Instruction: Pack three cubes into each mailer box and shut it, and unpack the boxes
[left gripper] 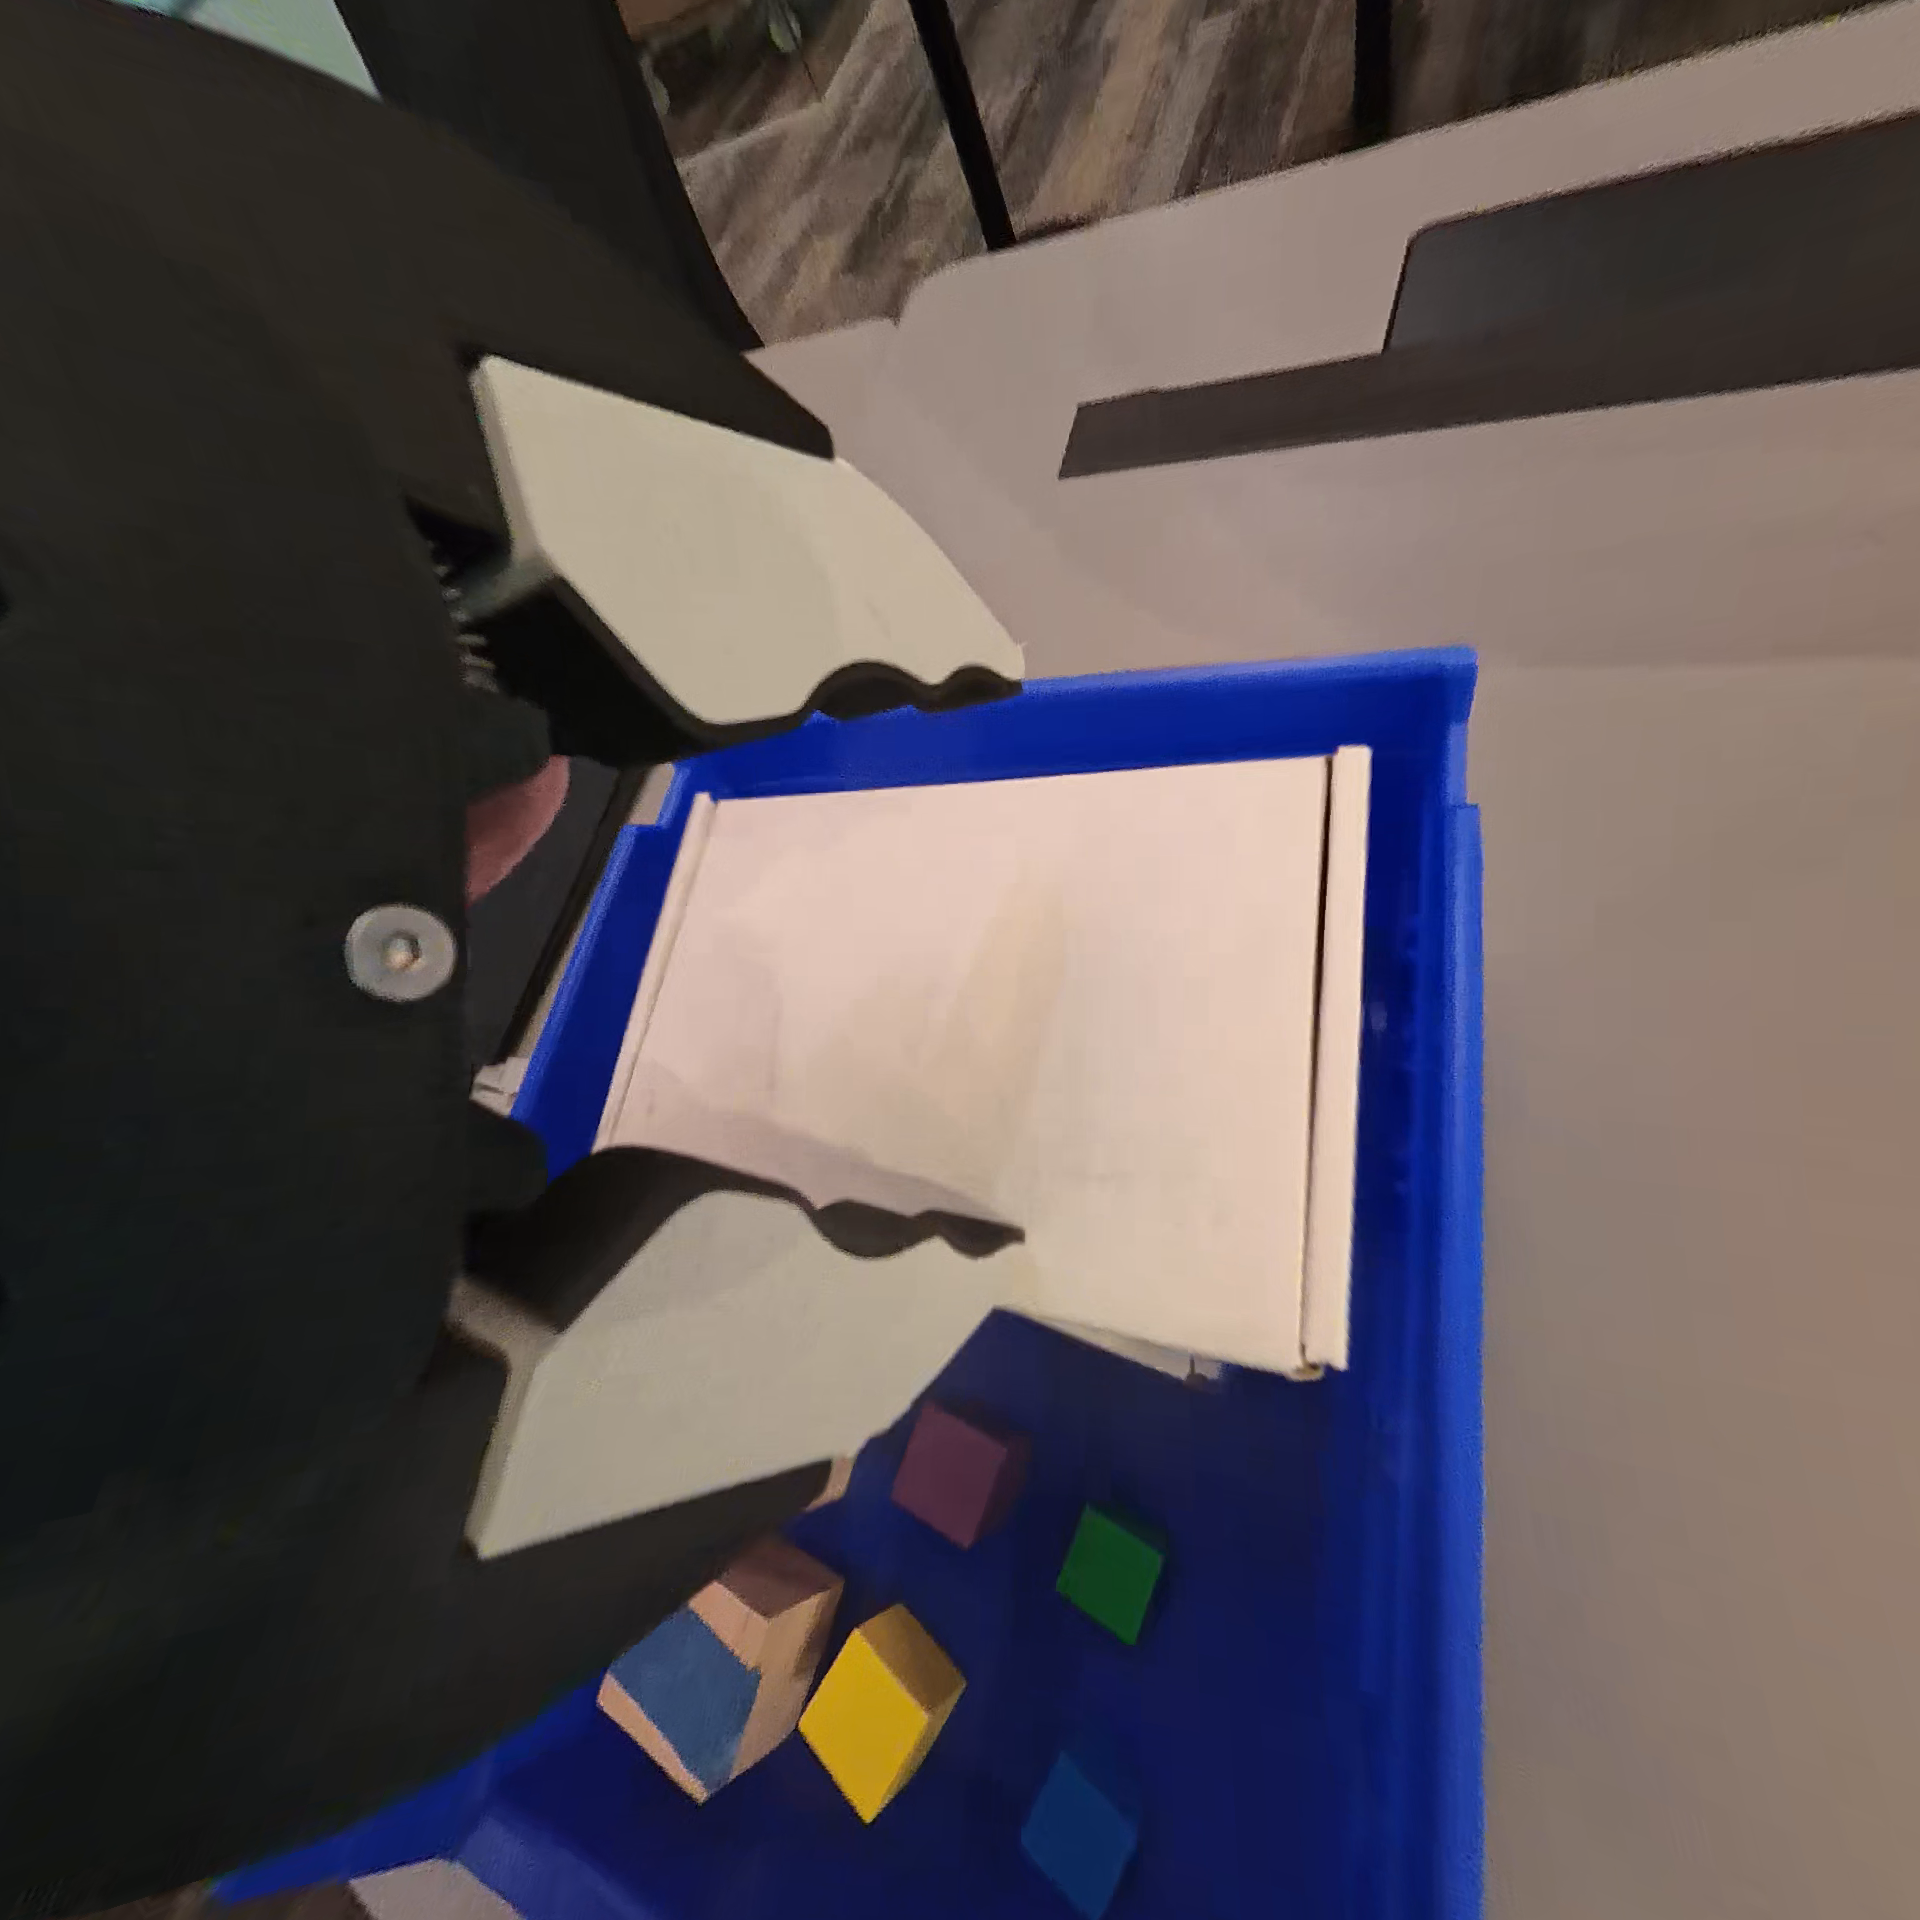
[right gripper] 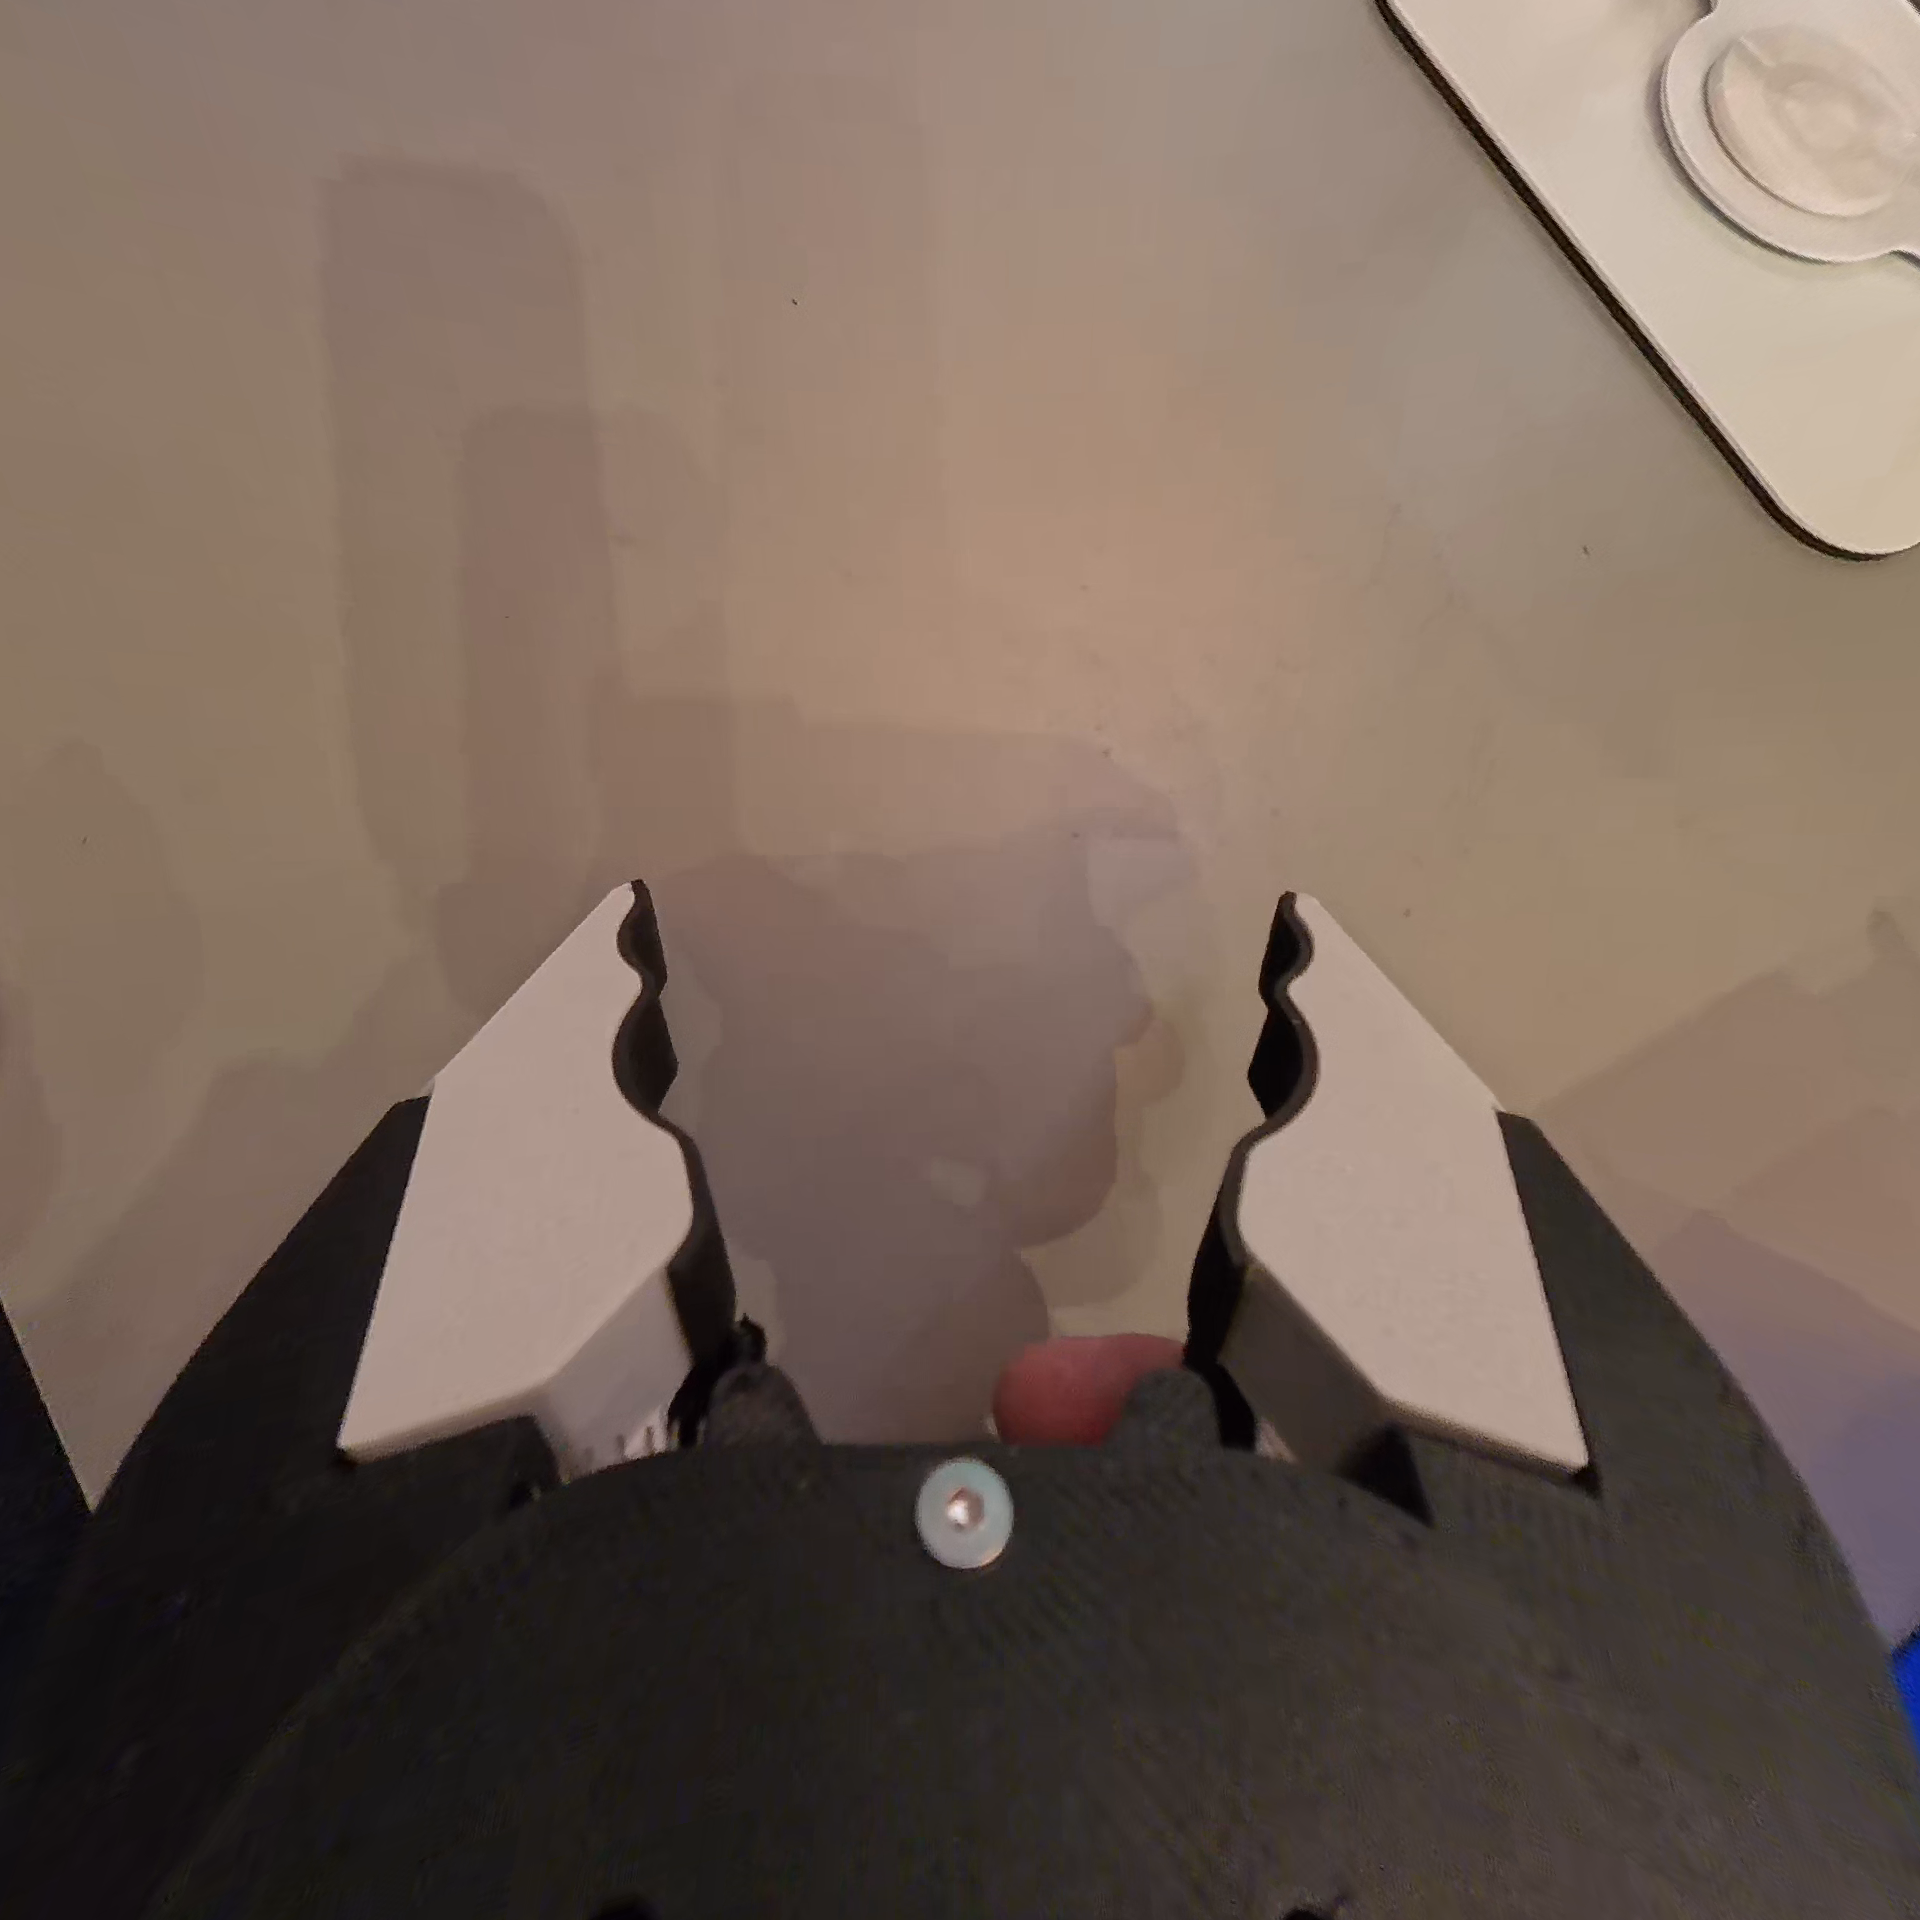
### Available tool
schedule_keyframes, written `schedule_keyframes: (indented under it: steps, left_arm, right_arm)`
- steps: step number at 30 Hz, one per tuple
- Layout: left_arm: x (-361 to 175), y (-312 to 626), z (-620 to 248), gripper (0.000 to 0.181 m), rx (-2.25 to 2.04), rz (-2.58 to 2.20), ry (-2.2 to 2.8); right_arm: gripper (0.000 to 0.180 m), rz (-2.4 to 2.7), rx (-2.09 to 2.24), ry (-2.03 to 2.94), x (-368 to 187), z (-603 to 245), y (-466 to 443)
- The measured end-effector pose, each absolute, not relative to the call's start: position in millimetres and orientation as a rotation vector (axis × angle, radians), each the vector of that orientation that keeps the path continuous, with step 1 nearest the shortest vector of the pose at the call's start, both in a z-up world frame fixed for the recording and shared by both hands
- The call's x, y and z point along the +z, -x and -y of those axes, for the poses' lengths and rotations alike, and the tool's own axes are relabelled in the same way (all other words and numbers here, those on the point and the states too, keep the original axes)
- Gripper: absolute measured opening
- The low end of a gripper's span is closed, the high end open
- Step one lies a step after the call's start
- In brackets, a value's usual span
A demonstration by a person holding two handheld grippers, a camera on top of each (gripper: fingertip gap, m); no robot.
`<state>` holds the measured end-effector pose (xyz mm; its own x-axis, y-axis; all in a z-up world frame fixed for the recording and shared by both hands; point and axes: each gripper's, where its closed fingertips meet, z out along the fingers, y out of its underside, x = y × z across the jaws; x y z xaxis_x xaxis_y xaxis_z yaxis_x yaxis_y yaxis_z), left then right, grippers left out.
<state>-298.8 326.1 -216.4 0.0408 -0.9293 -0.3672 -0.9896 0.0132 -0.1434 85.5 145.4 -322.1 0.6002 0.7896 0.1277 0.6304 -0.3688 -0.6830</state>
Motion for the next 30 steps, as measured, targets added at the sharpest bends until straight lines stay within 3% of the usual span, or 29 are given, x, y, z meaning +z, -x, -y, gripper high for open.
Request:
schedule_keyframes:
  steps: [5,14,30]
  left_arm:
    - [-222,295,-315,0.125,0.056,-2.006,2.113]
    - [-269,298,-326,0.132,0.188,-2.138,2.102]
    - [-267,307,-327,0.132,0.139,-2.148,2.139]
  right_arm:
    - [0.113,1.109,0.29,2.121,-322,-147,-86]
    - [0.112,1.11,0.302,2.142,-328,-147,-89]
    - [0.111,1.108,0.306,2.141,-327,-147,-89]
